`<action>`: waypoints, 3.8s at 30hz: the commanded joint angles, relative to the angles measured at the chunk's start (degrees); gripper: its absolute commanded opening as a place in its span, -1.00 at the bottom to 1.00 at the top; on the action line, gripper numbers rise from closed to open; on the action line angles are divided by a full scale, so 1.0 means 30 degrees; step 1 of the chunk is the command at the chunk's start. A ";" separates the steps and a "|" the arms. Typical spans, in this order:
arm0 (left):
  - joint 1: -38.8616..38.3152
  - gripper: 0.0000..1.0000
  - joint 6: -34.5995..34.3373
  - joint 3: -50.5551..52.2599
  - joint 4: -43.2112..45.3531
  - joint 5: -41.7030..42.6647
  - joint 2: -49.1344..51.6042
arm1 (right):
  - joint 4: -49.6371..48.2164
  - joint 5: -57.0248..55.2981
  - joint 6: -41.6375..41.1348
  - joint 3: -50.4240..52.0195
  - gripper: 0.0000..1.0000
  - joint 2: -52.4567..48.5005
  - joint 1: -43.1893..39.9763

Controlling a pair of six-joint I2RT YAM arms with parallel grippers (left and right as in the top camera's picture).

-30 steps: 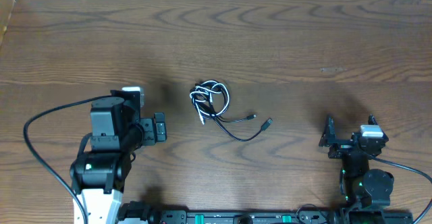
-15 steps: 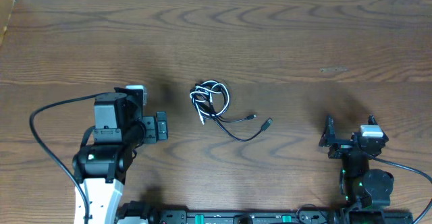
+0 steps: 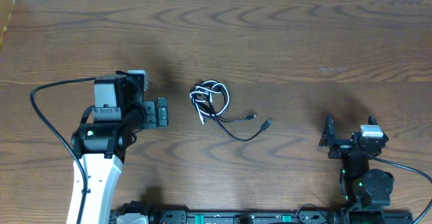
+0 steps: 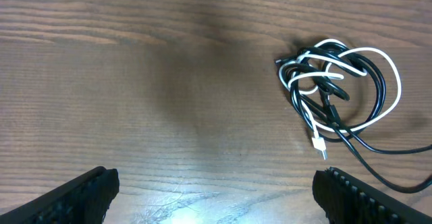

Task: Untangle cables
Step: 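Raise the left arm and move the left gripper toward the cable bundle, then lower the left gripper onto the black and white cable bundle and close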

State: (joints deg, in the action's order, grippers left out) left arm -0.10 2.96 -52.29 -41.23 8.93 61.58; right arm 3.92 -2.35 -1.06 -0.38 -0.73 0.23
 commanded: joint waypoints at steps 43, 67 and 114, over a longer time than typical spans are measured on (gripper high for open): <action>-0.1304 0.96 0.0867 -0.0539 0.0488 0.1814 0.2747 | 0.0066 -0.0095 -0.0270 0.0029 0.98 0.0029 -0.0066; -0.1370 0.95 0.0860 -0.0517 0.1355 0.1821 0.3126 | 0.0066 -0.0095 -0.0270 0.0029 0.99 0.0029 -0.0058; -0.7563 0.96 -1.3879 -0.0525 0.9551 -0.2339 0.8794 | 0.0066 -0.0087 -0.0270 0.0029 0.99 0.0029 -0.0066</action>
State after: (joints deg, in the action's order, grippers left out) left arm -21.58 -28.77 -52.62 -15.88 4.08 87.92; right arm 3.92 -2.35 -1.06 -0.38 -0.73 0.23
